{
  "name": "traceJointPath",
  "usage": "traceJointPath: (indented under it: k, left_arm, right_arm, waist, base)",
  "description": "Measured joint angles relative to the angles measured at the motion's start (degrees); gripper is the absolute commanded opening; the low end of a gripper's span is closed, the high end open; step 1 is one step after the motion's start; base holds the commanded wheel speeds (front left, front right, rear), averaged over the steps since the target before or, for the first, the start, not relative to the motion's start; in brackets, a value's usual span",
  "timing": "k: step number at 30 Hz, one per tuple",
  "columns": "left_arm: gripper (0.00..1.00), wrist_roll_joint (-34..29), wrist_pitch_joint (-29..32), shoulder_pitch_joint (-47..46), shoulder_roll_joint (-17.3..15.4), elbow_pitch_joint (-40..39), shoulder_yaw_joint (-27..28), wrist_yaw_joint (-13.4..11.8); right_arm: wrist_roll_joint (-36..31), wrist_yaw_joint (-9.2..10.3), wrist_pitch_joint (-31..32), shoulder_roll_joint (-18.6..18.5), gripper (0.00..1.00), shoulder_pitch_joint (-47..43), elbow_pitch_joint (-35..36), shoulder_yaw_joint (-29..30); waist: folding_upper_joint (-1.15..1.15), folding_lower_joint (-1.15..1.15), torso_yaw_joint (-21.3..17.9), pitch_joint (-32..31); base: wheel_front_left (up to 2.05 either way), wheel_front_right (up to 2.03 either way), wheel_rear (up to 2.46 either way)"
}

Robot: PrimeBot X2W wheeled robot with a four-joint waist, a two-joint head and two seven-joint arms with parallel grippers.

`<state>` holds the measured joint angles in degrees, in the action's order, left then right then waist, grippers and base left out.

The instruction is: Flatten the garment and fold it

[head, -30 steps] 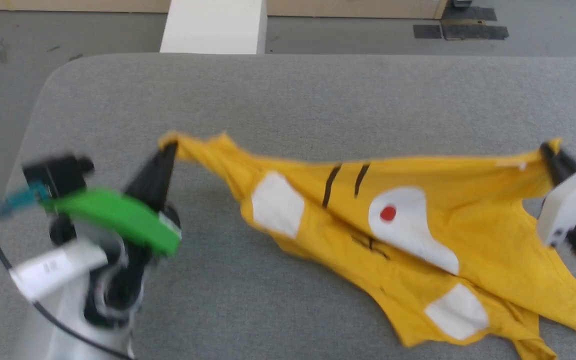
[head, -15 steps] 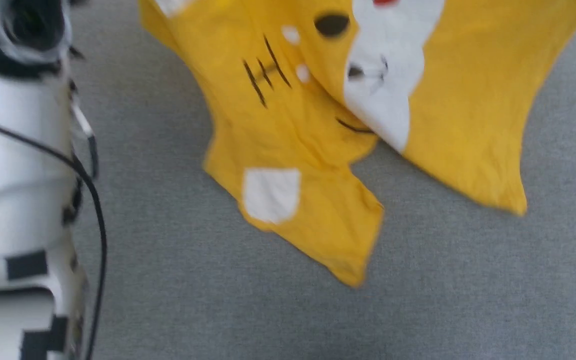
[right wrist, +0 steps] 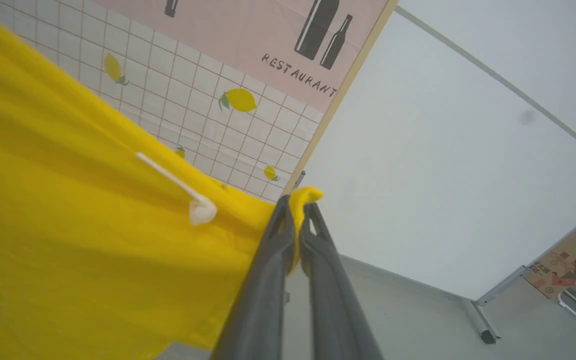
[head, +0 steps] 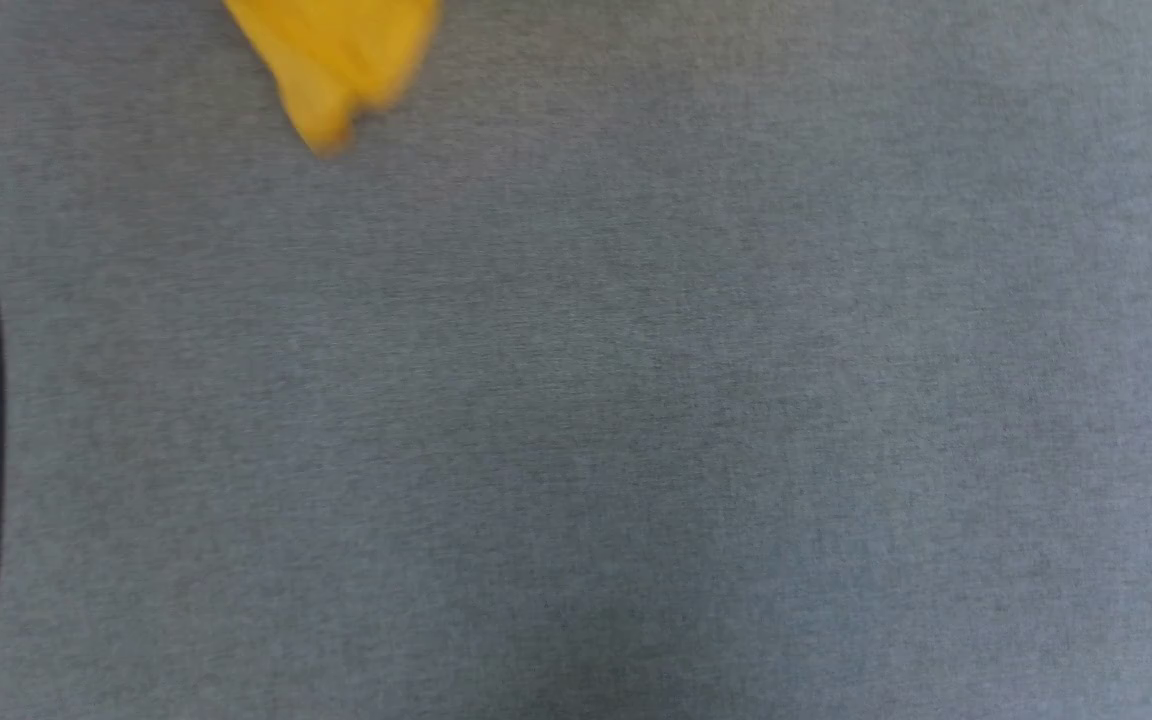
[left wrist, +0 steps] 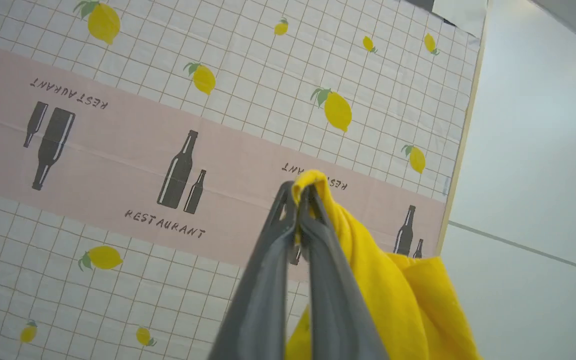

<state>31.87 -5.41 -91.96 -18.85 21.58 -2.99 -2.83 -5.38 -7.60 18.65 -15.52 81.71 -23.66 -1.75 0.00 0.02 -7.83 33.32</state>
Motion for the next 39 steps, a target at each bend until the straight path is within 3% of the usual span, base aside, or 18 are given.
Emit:
traceJointPath:
  k: [4, 9, 13, 19, 26, 30, 39]
  left_arm:
    - [0.0, -1.1, -3.8, -3.7, -0.3, 0.6, -0.7, 2.2]
    - [0.0, -1.5, -4.5, -1.7, -0.5, 4.0, -2.8, 4.2]
    - [0.0, -3.3, -1.7, 9.7, -2.2, 8.7, -6.9, 5.9]
    - [0.0, -3.9, 7.4, 28.0, -3.7, 13.3, -12.8, 8.2]
    - [0.0, 4.4, 19.5, 52.8, -3.9, 7.5, -16.6, 9.6]
    - [0.0, 7.9, 22.5, 65.2, -4.8, -0.5, -16.8, 9.1]
    - [0.0, 12.5, 29.1, 87.2, -7.5, -17.4, -17.4, 3.3]
  right_arm:
    - [-3.6, 0.0, -6.0, 1.1, 0.0, 3.0, -1.6, 2.1]
    - [-4.7, 0.0, -9.7, 1.5, 0.0, 2.4, -5.3, 2.0]
    - [-2.9, 0.01, -11.4, 2.0, 0.0, -3.7, -9.7, -1.3]
    - [4.0, 0.01, -13.7, 1.6, 0.0, -15.5, -12.8, -7.3]
    - [14.4, 0.01, -12.8, -1.3, 0.0, -34.6, -8.9, -12.8]
    - [17.9, 0.01, -10.9, -4.0, 0.0, -45.3, -3.8, -12.9]
    - [19.7, 0.01, -2.9, -7.6, 0.0, -63.5, 9.0, -8.8]
  waist:
    - [0.0, 0.0, -0.7, 1.1]
    - [0.0, -0.01, 0.3, 1.0]
    - [0.0, -0.01, 1.0, -0.5]
    - [0.0, -0.01, 1.9, -4.2]
    - [0.0, -0.02, 3.1, -10.1]
    - [0.0, -0.02, 3.7, -13.7]
    - [0.0, -0.02, 4.8, -20.7]
  base:
    - [0.0, 0.0, 0.0]
    - [0.0, 0.0, 0.0]
    - [0.0, 0.0, 0.0]
    - [0.0, 0.0, 0.0]
    - [0.0, 0.0, 0.0]
    - [0.0, 0.0, 0.0]
    - [0.0, 0.0, 0.0]
